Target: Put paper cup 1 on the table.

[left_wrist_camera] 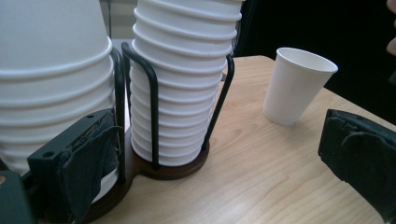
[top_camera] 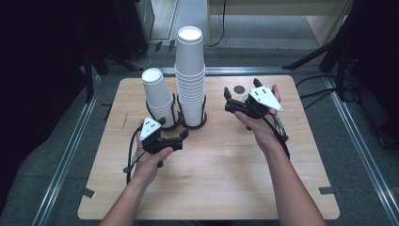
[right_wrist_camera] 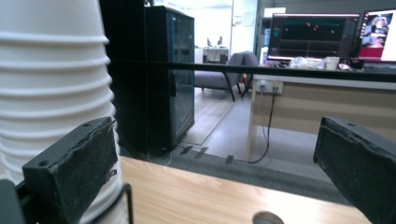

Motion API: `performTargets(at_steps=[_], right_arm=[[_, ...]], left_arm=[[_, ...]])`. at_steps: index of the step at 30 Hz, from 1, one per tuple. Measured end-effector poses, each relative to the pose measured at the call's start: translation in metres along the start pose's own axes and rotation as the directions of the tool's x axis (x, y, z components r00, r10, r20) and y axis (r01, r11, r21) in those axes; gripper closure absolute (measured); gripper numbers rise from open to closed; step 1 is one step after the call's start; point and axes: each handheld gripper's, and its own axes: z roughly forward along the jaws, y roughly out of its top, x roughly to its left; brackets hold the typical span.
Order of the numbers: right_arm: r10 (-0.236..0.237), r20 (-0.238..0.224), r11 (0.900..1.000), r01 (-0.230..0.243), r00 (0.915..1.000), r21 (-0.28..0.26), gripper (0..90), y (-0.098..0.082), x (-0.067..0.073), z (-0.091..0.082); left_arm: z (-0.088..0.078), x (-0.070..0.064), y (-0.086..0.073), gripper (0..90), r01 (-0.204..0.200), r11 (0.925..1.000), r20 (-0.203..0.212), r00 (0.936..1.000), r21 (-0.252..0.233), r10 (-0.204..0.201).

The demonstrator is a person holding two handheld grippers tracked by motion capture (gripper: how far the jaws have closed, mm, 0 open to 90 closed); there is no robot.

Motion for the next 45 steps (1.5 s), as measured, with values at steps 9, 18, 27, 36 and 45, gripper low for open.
performTargets(at_steps=[9,18,27,36,45], right_arm=[[0.010,-0.047,0.999,-0.012,0.9988,-0.039,0.0,0.024,0.015,0.004],[0.005,-0.078,0.998,-0.009,0.9969,-0.058,0.0,0.042,0.025,0.006],[0.000,-0.120,0.997,-0.010,0.9927,-0.080,0.0,0.061,0.040,0.009],[0.003,-0.175,0.996,-0.018,0.9846,-0.087,0.0,0.074,0.058,0.018],[0.002,-0.211,0.997,-0.018,0.9775,-0.076,0.0,0.080,0.073,0.029]], left_arm=[[0.014,-0.011,0.007,0.0,-0.017,0.9998,-0.004,0.9999,-0.014,0.017],[0.027,-0.018,0.013,0.0,-0.035,0.9976,-0.039,0.9987,-0.060,0.032],[0.042,-0.025,0.023,0.0,-0.050,0.9928,-0.094,0.9948,-0.109,0.040],[0.056,-0.027,0.032,0.0,-0.057,0.9890,-0.150,0.9880,-0.137,0.036],[0.070,-0.028,0.039,0.0,-0.071,0.9854,-0.187,0.9814,-0.155,0.041]])
